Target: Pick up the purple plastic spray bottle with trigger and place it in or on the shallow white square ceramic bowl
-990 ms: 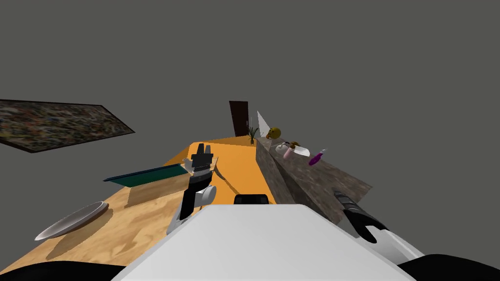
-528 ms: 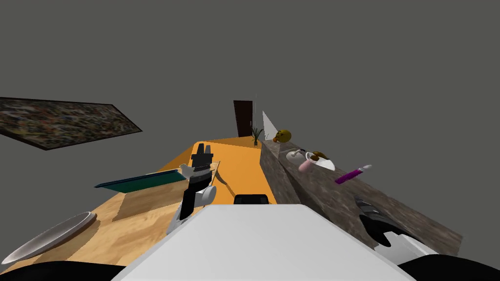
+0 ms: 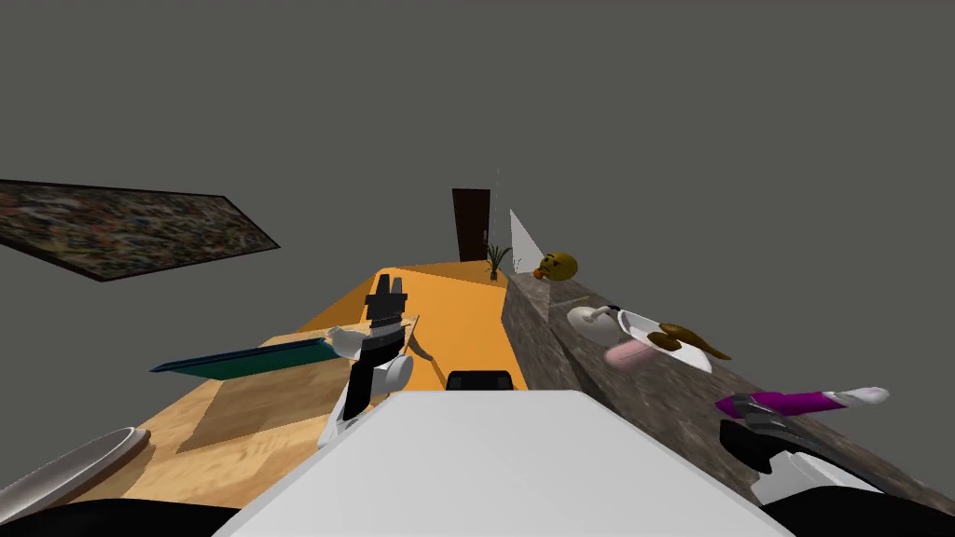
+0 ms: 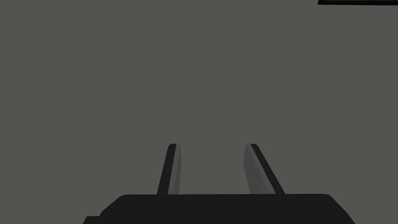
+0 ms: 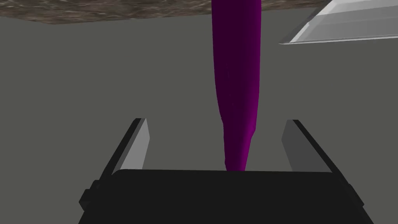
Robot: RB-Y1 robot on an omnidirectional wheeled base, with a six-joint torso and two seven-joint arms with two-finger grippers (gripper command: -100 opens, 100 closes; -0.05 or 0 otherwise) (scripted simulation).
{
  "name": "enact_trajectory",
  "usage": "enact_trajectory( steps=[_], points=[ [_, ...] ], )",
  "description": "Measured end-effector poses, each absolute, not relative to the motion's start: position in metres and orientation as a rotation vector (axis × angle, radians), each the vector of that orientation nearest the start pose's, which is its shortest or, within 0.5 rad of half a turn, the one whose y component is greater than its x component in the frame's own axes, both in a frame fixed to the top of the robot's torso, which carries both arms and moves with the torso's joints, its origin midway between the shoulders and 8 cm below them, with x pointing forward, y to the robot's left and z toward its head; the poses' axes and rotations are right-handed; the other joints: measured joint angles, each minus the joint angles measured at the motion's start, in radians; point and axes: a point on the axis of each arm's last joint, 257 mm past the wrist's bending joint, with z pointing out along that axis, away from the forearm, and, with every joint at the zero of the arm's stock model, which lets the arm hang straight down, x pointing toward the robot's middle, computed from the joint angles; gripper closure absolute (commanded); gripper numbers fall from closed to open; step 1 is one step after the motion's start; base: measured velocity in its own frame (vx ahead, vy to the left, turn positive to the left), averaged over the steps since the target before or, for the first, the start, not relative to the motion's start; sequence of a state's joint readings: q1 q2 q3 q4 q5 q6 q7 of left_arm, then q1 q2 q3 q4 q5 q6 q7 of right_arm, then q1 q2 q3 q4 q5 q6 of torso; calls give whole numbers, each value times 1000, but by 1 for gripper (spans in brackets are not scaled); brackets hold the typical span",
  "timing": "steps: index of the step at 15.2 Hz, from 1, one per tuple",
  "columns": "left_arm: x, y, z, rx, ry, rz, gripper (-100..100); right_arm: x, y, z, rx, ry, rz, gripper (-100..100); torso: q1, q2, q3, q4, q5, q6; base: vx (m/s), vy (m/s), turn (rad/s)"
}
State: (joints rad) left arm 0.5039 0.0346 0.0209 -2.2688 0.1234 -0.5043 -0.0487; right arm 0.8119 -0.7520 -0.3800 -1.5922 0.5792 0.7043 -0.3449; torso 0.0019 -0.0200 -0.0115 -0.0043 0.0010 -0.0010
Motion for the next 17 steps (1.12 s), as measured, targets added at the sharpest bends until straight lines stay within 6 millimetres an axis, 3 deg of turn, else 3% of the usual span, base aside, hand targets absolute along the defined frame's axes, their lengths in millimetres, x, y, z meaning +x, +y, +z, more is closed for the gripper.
enact_trajectory(
  steps=[5, 17],
  points=[
    [342, 299, 20, -699, 582, -1310, 0, 54, -810, -237, 1243, 1483, -968, -100, 3, 10, 6, 2, 0, 1, 60, -13, 41],
    [342, 299, 20, -699, 582, -1310, 0, 33, -854, -236, 1250, 1460, -965, -100, 5, 15, 8, 3, 1, 1, 5, 33, 17]
  ],
)
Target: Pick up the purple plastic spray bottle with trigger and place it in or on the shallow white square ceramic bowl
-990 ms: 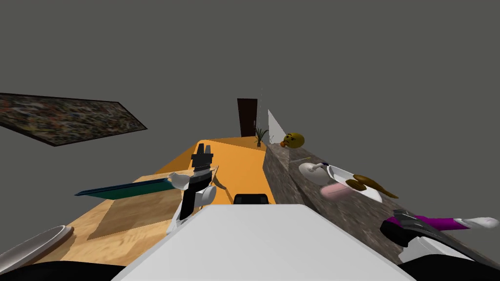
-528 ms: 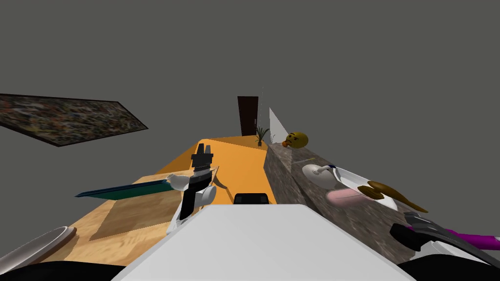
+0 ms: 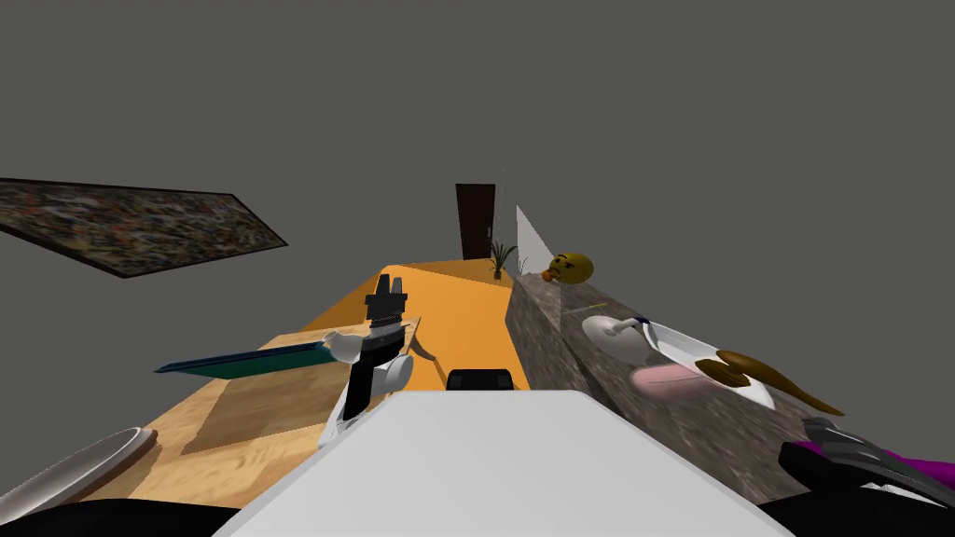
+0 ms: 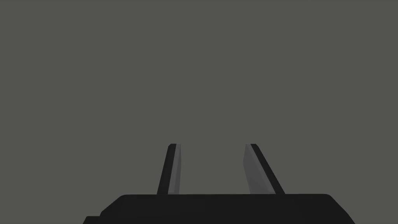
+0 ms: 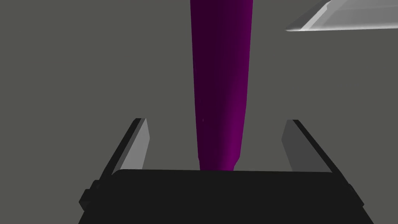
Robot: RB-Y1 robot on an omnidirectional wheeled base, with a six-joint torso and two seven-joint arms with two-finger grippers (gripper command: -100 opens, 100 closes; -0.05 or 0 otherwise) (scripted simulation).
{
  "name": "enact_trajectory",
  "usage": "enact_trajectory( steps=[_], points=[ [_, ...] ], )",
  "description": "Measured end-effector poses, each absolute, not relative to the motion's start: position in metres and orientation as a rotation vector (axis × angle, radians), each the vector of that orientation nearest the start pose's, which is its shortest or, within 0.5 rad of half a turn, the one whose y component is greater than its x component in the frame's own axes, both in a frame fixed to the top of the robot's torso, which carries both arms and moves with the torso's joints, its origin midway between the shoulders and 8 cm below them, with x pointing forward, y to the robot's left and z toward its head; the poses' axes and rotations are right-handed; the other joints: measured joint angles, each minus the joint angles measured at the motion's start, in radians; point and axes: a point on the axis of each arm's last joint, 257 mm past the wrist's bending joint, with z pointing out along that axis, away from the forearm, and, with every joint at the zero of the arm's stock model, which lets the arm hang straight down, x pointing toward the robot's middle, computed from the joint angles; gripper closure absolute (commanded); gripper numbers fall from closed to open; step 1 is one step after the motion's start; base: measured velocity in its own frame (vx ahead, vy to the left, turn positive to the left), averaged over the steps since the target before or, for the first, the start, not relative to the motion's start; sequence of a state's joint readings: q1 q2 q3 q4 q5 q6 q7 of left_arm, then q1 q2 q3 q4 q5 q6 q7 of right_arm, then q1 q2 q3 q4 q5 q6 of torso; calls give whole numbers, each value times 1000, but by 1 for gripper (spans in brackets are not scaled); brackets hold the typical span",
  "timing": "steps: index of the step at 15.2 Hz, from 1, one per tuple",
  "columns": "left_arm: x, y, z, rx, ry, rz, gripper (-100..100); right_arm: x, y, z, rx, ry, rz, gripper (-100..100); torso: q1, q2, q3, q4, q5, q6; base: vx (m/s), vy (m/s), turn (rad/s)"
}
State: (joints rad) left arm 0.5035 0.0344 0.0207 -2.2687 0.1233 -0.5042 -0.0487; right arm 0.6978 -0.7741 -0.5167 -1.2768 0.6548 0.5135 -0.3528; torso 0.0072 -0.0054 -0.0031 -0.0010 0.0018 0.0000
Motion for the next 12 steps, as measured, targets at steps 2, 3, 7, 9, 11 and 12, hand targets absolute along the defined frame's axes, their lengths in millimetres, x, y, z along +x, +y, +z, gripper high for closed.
enact_trajectory(
  steps=[2, 3, 7, 9, 11, 12],
  points=[
    [342, 299, 20, -699, 582, -1310, 0, 27, -858, -237, 1255, 1461, -964, -100, 0, 0, 0, 0, 0, 0, 6, 20, 7],
    [342, 299, 20, -699, 582, -1310, 0, 25, -861, -238, 1259, 1460, -964, -100, 0, 0, 0, 0, 0, 0, 6, 23, 17],
    [342, 299, 20, -699, 582, -1310, 0, 18, -868, -242, 1269, 1460, -956, 100, -1, 0, 0, 0, 0, 0, 4, 19, 10],
    [342, 299, 20, -699, 582, -1310, 0, 19, -868, -242, 1268, 1460, -954, 100, -1, 1, 0, 0, 0, 1, 0, 0, 0],
    [342, 299, 20, -699, 582, -1310, 0, 18, -868, -241, 1269, 1460, -957, 100, -2, 1, 1, 0, -1, 0, 0, 0, -5],
    [342, 299, 20, -699, 582, -1310, 0, 18, -868, -242, 1269, 1460, -957, 100, -2, 1, 1, 0, -1, 0, -9, -20, -37]
  ],
)
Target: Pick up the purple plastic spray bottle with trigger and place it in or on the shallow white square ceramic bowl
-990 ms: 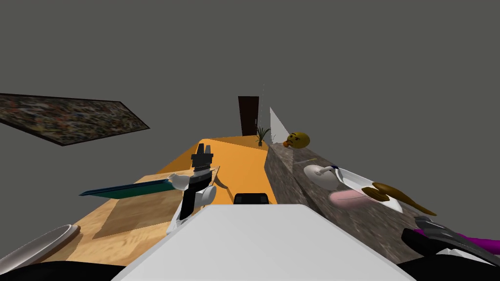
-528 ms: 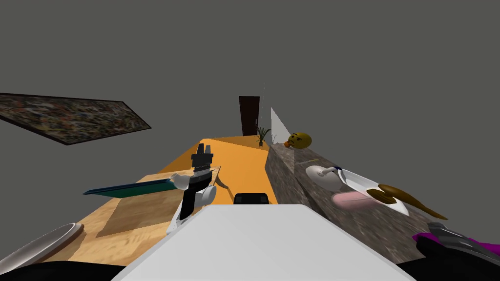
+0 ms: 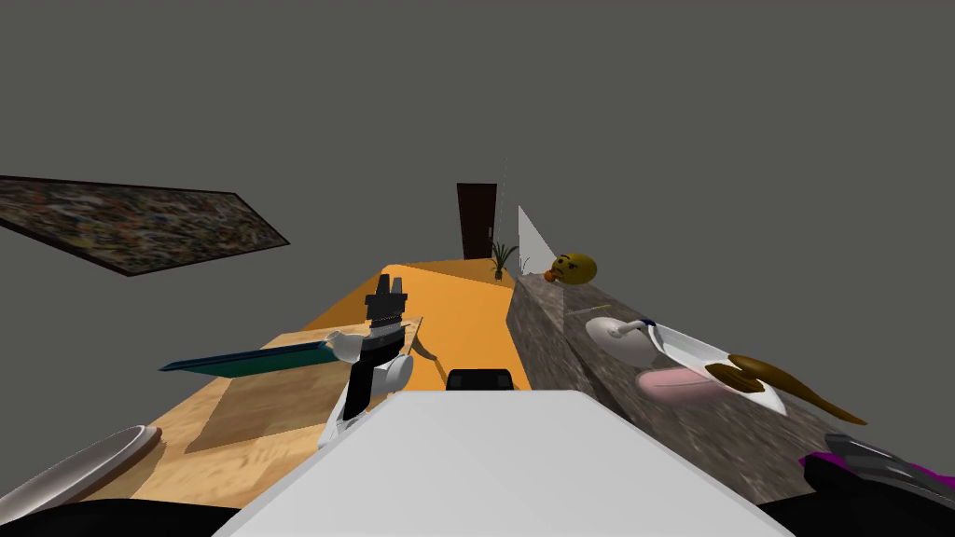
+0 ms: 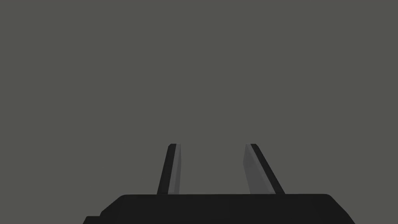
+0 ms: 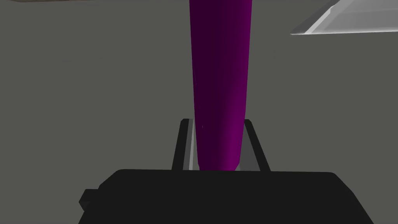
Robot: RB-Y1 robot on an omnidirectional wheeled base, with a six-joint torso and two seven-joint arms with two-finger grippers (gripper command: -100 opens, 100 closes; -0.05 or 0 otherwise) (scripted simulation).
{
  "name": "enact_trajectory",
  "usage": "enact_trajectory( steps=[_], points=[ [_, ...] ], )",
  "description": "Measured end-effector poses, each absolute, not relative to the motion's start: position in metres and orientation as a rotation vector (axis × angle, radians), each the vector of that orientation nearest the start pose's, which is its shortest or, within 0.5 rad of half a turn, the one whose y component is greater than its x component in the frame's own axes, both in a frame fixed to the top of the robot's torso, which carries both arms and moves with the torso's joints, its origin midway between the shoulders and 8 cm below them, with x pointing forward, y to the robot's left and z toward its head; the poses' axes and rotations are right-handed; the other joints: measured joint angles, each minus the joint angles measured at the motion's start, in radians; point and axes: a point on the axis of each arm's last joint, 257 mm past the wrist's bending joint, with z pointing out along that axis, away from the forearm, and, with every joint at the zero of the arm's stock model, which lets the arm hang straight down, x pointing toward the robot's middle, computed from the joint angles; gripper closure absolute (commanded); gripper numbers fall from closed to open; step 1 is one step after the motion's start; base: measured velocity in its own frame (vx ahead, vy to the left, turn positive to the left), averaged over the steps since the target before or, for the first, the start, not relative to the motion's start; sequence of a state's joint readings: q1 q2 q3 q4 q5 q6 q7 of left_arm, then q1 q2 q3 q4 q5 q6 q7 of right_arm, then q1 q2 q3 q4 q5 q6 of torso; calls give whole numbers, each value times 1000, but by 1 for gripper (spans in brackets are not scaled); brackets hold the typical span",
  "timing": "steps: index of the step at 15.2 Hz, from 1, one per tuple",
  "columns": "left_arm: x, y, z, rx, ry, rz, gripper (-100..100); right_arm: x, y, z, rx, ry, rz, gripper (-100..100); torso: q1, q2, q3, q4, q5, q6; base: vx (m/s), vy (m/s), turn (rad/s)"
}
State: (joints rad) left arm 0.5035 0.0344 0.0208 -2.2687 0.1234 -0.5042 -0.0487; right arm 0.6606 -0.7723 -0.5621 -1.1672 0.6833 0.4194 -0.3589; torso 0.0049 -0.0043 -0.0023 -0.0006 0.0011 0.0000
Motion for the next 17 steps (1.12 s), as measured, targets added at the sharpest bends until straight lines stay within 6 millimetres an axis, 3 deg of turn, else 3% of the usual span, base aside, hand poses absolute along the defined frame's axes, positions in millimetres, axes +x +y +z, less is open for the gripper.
enact_trajectory(
  steps=[17],
  points=[
    [342, 299, 20, -699, 582, -1310, 0, 51, -814, -240, 1243, 1488, -969, 100, 0, 0, 0, 0, 1, 1, -7, -31, -18]
  ],
)
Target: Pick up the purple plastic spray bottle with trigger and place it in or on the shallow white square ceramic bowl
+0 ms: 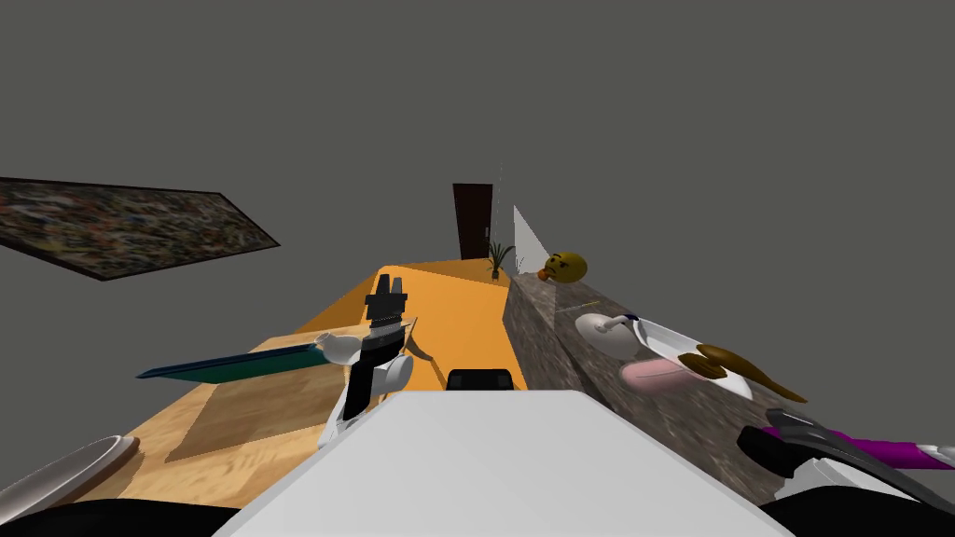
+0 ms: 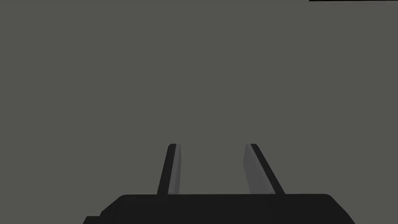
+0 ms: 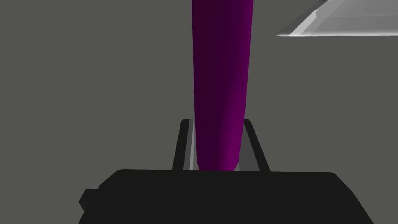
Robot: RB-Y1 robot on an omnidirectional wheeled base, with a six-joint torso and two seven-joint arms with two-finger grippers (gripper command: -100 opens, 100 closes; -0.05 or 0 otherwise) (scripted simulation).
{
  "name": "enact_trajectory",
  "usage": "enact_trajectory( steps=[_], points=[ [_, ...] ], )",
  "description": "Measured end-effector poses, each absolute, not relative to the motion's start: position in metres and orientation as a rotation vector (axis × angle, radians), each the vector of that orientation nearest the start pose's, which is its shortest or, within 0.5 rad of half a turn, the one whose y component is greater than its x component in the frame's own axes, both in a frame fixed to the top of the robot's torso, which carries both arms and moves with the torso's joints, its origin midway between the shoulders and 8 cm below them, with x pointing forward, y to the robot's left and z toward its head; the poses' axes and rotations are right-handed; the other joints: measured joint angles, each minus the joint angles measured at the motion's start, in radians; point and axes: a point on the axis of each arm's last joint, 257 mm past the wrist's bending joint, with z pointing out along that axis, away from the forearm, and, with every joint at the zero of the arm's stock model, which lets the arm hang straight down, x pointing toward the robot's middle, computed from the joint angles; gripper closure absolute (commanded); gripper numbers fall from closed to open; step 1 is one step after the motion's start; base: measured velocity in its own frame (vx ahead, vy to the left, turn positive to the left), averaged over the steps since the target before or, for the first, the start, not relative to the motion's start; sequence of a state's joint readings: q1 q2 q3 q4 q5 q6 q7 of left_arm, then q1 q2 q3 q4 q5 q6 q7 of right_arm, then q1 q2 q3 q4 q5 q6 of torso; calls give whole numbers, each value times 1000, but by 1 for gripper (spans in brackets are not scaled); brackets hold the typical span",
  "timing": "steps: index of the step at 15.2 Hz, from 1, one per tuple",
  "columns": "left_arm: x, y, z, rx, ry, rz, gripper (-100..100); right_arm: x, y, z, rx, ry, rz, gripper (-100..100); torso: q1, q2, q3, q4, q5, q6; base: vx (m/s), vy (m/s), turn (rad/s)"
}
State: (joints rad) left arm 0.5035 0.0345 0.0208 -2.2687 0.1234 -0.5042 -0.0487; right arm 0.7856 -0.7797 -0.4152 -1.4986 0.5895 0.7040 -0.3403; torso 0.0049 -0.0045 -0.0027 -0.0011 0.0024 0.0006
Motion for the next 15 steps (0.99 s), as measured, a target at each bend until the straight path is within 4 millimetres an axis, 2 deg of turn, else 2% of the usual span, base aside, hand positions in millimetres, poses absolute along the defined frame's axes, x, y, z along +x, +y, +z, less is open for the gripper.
enact_trajectory(
  steps=[2, 4, 15],
  points=[
    [342, 299, 20, -699, 582, -1310, 0, 54, -806, -241, 1245, 1494, -968, 100, 0, 0, 0, 0, 0, 0, -9, -23, -8],
    [342, 299, 20, -699, 582, -1310, 0, 57, -806, -240, 1237, 1498, -964, 100, 0, 0, 0, 0, 1, -1, -24, -23, 11],
    [342, 299, 20, -699, 582, -1310, 0, 112, -813, -228, 1091, 1572, -860, 100, -1, -2, 0, 1, 3, -10, -37, -34, 12]
  ],
)
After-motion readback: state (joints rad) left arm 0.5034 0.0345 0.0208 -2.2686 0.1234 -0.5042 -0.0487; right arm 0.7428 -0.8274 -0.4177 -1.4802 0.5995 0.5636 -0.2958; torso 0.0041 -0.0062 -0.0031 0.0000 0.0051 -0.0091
